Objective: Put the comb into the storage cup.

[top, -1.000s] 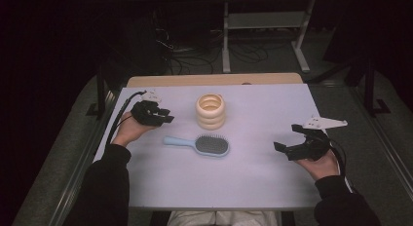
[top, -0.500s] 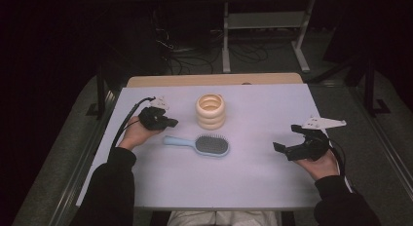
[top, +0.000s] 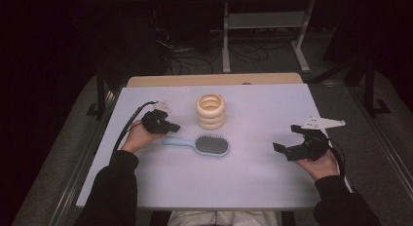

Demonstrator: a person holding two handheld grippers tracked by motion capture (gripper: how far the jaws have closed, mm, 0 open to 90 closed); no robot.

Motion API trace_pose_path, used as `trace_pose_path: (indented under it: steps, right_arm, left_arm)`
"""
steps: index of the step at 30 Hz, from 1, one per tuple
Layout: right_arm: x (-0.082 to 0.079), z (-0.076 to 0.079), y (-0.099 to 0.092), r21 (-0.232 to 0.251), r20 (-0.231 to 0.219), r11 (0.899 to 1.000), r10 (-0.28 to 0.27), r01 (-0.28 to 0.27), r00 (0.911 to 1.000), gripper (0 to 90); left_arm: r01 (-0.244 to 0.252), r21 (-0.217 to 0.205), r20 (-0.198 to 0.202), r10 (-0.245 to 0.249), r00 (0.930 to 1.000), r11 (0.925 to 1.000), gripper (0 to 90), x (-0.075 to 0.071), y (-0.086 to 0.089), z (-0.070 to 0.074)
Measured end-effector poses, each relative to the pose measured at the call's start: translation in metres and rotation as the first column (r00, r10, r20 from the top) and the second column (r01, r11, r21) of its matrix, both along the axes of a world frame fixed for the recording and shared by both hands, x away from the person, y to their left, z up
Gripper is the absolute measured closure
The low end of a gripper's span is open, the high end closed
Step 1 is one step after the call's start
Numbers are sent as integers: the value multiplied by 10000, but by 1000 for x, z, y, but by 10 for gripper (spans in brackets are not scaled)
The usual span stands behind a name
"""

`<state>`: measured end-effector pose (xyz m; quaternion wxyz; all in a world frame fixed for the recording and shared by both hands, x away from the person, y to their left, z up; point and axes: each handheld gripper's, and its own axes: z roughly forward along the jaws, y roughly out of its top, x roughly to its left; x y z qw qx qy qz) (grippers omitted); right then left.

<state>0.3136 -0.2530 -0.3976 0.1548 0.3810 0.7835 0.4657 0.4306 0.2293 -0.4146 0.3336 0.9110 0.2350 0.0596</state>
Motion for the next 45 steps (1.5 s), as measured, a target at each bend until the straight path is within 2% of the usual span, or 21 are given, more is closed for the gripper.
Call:
trace_pose_path:
  steps: [2, 4, 11, 16, 23, 37, 45]
  right_arm:
    - [0, 0, 0, -25, -2, 10000, -7, 7, 10000, 0]
    - [0, -1, 0, -4, -21, 10000, -8, 8, 10000, 0]
    - [1, -3, 2, -137, -181, 9999, 37, -40, 9998, 0]
    - [2, -5, 2, -174, -316, 9998, 58, -64, 9995, 0]
    - [3, -5, 4, -224, -424, 9996, 166, -176, 9990, 0]
    - [2, -5, 4, -248, -398, 9994, 233, -243, 9989, 0]
    - [1, -4, 5, -262, -362, 9993, 240, -249, 9991, 0]
  left_arm:
    - [-12, 96, -96, 13, 10000, 10000, 900, -1, -1, -3]
    - [76, 394, -104, -72, 9999, 9992, 900, -3, -2, -3]
    - [237, 520, -219, -226, 9995, 9984, 900, -6, -7, -5]
    - [254, 351, -448, -238, 9987, 9991, 900, -5, -6, -6]
    - [234, 418, -546, -211, 9983, 9989, 900, -7, -3, -7]
    - [152, 360, -903, -119, 9958, 9992, 900, -22, 7, -8]
    - [203, 696, -1006, -132, 9948, 9974, 900, -29, 6, -12]
